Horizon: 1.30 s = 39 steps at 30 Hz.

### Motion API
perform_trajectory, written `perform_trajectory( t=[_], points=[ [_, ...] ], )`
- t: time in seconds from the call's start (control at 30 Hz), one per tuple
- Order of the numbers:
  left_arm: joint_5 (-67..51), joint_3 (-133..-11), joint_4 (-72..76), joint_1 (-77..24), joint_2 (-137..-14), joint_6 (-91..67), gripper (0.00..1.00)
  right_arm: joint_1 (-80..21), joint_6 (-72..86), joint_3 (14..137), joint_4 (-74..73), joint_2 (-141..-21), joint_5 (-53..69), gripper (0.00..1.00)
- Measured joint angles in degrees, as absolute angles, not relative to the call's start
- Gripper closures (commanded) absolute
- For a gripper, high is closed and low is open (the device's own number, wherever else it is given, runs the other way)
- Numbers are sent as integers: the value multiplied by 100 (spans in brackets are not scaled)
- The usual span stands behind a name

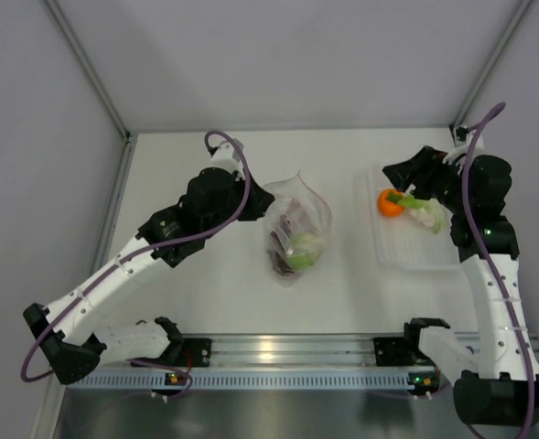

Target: Open the zip-top bag and remove the fake food

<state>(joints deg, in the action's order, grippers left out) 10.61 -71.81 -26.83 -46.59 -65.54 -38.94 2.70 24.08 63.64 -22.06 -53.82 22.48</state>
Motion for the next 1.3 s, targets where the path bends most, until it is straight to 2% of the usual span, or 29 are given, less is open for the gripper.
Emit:
perform_trajectory(
  t=[0.17, 0.3, 0.43, 0.5, 0.67, 0.87, 1.13, 1.3],
  points=[
    [1127, -7338, -2709, -4657, -6796, -3933, 100, 224, 2912, 5588, -2147, -4821, 3326, 36],
    [1144, -7341, -2674, -4657, -7089, -4143, 100, 113, 3288, 5398, -2097, -4289, 3824, 42],
    [1120, -7271, -2497, -4668, -7334, -4392, 100, -349, 3667, 5398, -1743, -4047, 4230, 45],
    [1109, -7220, -2401, -4698, -7408, -4506, 100, -755, 3717, 5398, -1653, -4062, 4171, 51],
    [1055, -7183, -2156, -4901, -7533, -4727, 100, -2106, 3629, 5398, -1702, -4364, 3542, 59],
    [779, -7183, -1824, -5162, -7660, -4950, 100, -3081, 3531, 5398, -1756, -4823, 2115, 68],
    [561, -7098, -1575, -5227, -7529, -5253, 100, -4060, 3527, 5216, -1765, -5680, 381, 68],
    [572, -7105, -1579, -5177, -7220, -5253, 100, -4670, 3358, 5216, -2038, -5927, -554, 59]
  ],
)
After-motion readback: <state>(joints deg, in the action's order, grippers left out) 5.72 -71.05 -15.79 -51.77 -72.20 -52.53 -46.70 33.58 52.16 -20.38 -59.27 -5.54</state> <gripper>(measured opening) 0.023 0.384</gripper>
